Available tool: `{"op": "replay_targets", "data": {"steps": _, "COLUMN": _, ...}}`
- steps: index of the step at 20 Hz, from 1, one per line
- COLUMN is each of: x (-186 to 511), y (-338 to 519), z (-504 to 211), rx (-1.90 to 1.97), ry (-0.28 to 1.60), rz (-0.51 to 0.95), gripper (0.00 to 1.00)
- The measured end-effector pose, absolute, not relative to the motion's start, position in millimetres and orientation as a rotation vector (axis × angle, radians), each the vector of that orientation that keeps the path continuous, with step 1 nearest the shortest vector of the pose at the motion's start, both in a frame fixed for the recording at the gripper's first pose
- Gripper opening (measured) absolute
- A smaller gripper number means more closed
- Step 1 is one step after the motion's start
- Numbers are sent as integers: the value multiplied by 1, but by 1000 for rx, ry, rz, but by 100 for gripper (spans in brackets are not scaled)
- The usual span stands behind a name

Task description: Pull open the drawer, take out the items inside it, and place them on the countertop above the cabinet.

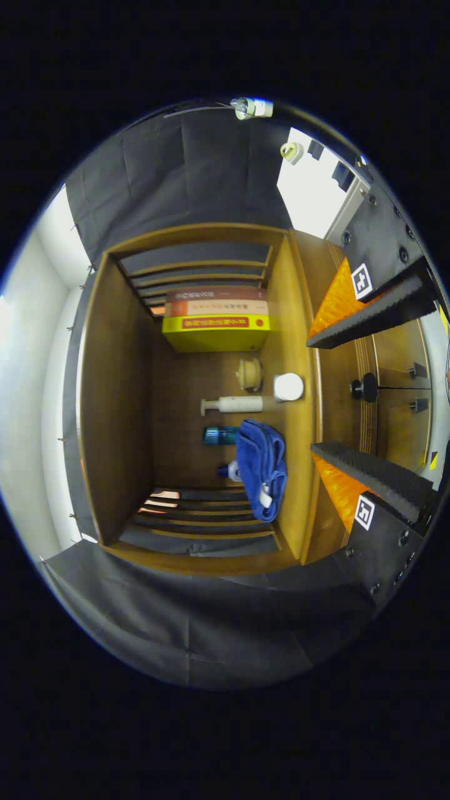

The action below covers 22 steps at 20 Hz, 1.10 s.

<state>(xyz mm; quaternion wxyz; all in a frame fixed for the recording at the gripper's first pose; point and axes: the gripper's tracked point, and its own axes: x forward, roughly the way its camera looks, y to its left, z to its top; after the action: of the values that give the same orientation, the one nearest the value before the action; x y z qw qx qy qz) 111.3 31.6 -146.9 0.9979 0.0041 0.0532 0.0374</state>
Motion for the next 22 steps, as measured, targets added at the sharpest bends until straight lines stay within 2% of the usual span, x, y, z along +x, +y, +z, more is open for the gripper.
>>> {"op": "replay_targets", "data": {"steps": 3, "x": 85, "y": 14, "z": -93, "rx": -8, "ry": 59, "rz": 63, "gripper": 98}}
{"op": "replay_targets", "data": {"steps": 7, "x": 56, "y": -10, "z": -63, "rx": 2, "ry": 43, "rz": 31, "gripper": 98}}
{"op": "replay_targets", "data": {"steps": 22, "x": 39, "y": 1, "z": -43, "rx": 2, "ry": 18, "rz": 72, "gripper": 98}}
